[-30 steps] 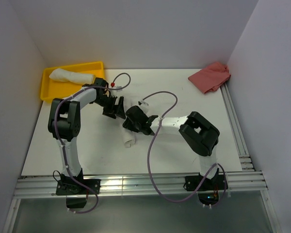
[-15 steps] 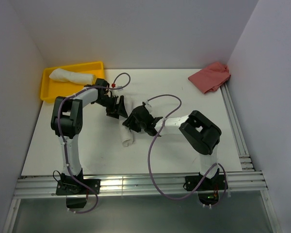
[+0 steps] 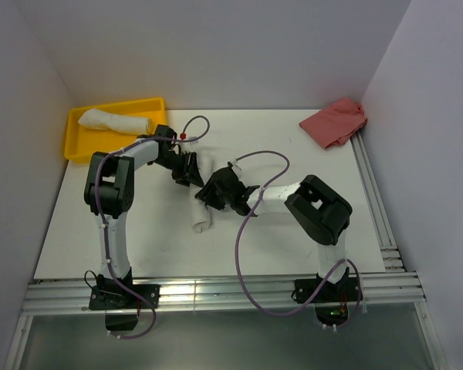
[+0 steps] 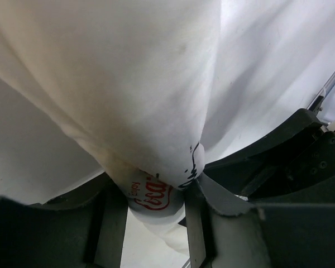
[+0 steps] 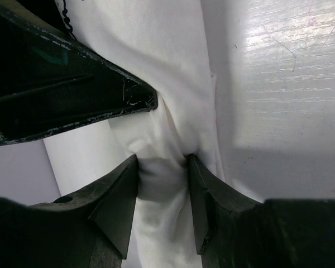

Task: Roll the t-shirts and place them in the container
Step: Place the rolled tshirt into the container

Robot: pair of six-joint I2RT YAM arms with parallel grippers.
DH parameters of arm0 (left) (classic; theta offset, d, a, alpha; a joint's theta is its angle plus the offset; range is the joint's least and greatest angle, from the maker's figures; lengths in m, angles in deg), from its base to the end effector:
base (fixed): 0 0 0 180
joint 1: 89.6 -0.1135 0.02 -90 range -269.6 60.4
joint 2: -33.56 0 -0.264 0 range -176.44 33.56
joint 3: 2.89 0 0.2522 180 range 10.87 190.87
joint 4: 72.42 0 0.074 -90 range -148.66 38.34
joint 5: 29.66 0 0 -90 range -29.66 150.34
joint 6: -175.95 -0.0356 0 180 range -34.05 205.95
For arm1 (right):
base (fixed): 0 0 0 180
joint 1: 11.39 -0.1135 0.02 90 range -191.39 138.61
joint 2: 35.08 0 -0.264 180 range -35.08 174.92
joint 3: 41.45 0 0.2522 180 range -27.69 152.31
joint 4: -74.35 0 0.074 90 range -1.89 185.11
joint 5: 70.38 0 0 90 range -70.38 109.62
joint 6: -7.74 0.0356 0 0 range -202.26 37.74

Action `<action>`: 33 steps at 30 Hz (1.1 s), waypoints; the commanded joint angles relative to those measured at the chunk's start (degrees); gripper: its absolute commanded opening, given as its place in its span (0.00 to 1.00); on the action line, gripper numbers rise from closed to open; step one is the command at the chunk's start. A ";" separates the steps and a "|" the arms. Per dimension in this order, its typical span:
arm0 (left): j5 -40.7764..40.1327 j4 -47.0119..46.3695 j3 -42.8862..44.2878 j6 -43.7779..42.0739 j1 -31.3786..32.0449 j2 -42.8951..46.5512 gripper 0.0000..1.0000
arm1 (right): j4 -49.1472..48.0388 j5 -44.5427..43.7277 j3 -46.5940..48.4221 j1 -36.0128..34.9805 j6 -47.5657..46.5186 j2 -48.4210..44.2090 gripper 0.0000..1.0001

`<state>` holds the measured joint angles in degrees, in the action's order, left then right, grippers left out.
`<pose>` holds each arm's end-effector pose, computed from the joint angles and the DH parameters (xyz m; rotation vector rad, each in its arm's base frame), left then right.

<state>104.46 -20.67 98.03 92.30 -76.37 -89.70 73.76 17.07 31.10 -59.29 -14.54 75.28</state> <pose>0.4084 -0.1215 0.1426 0.3232 2.7587 -1.1733 0.2682 0.2945 0.1401 0.4453 2.3929 0.9931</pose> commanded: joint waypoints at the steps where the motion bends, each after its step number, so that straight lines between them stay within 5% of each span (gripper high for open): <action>1: -2.81 -3.90 1.79 -0.99 1.35 -1.37 0.33 | 5.91 0.26 -1.83 -0.18 -0.57 2.58 0.47; 7: -2.55 -3.63 3.72 -1.95 1.44 -1.37 0.00 | 8.81 -3.15 -1.57 -0.26 -1.63 -1.73 0.57; 21: -1.32 -3.28 10.92 -5.29 1.97 0.57 0.00 | 19.26 -16.96 -6.40 -0.70 -3.91 -29.48 0.63; 33: 1.14 -5.47 35.78 1.38 -2.68 -6.81 0.00 | 22.26 -19.95 -10.09 -1.32 -2.42 -35.92 0.63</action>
<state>102.65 -22.46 126.90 90.70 -76.15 -94.77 94.24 0.03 21.70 -59.91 -17.36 40.77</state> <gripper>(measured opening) 0.414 0.632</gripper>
